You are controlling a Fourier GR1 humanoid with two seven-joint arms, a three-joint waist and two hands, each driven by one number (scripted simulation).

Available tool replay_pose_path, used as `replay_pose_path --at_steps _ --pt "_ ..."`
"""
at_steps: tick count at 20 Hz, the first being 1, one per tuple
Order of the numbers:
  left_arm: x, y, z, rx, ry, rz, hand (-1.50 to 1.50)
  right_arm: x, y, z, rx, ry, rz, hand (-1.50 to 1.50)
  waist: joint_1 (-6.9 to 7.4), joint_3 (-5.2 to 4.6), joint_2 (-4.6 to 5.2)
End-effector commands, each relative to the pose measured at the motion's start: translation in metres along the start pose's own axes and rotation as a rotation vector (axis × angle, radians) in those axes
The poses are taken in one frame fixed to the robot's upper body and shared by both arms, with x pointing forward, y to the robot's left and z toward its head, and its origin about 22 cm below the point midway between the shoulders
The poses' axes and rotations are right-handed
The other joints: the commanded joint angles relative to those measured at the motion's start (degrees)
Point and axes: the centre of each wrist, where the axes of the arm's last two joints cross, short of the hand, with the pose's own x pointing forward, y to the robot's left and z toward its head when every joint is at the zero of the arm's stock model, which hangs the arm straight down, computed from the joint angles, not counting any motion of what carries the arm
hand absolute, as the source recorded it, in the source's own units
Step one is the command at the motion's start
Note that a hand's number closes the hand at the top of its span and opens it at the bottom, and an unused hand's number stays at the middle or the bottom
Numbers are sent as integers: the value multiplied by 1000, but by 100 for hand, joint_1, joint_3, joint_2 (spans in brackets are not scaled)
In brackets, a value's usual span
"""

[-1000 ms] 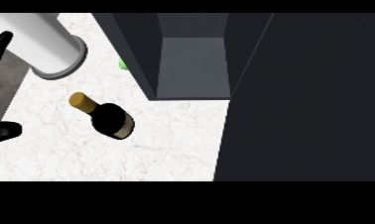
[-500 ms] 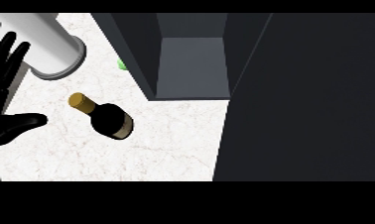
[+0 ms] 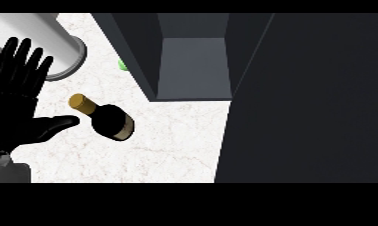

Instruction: Pick up the wine, place it into the cabinet and close the cabinet

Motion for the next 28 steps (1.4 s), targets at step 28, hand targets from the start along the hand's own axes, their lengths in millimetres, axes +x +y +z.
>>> replay_pose_path --at_steps 28 --pt "-150 72 33 84 123 -31 -150 35 0 28 -28 -106 64 -150 7 2 7"
